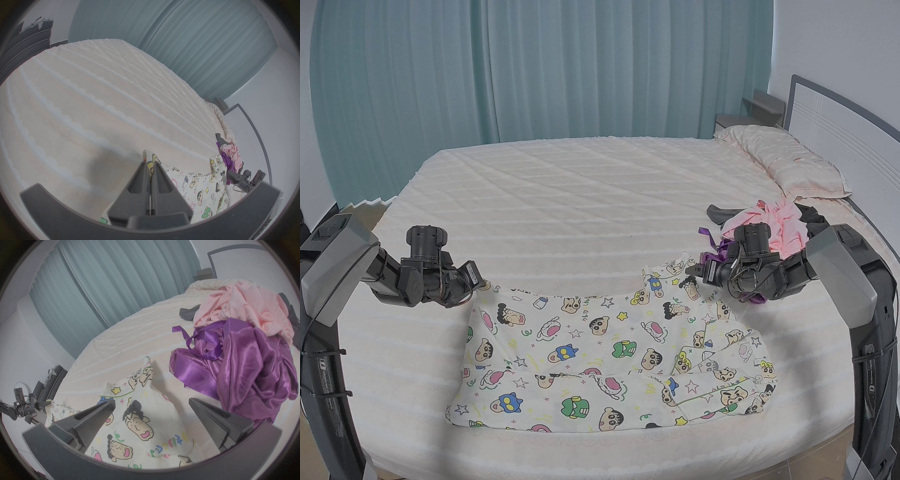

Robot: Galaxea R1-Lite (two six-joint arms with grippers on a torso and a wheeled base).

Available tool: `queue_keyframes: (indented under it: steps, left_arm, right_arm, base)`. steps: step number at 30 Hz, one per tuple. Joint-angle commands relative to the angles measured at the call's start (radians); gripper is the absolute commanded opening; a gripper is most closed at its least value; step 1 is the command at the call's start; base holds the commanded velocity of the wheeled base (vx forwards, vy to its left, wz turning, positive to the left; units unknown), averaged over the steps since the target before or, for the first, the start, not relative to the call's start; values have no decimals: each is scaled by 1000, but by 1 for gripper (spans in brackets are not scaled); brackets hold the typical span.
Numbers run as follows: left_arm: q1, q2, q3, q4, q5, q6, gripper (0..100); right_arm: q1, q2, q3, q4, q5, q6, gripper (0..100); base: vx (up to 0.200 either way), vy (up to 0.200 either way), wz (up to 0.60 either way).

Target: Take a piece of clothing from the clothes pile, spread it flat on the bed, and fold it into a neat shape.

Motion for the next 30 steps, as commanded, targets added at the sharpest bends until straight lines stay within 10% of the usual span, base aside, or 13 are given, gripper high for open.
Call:
queue_keyframes:
  steps: [1,8,9,30]
  left_arm:
    - [-3,-9,0,-2,0,0,0]
    - [-11,-9,2,-1,0,0,0]
    - [-12,-8,2,-1,0,0,0]
    - [-9,-23,-15,-10,61,1,0]
  right_arm:
    - [-8,58,-46,-1,4,17,100]
    - [2,72,-66,6,15,38,100]
    - [3,73,-73,12,20,38,0]
    - [-12,-6,5,-71,15,104,0]
  base:
    - [0,0,0]
    - [0,0,0]
    - [0,0,0]
    - [0,0,0]
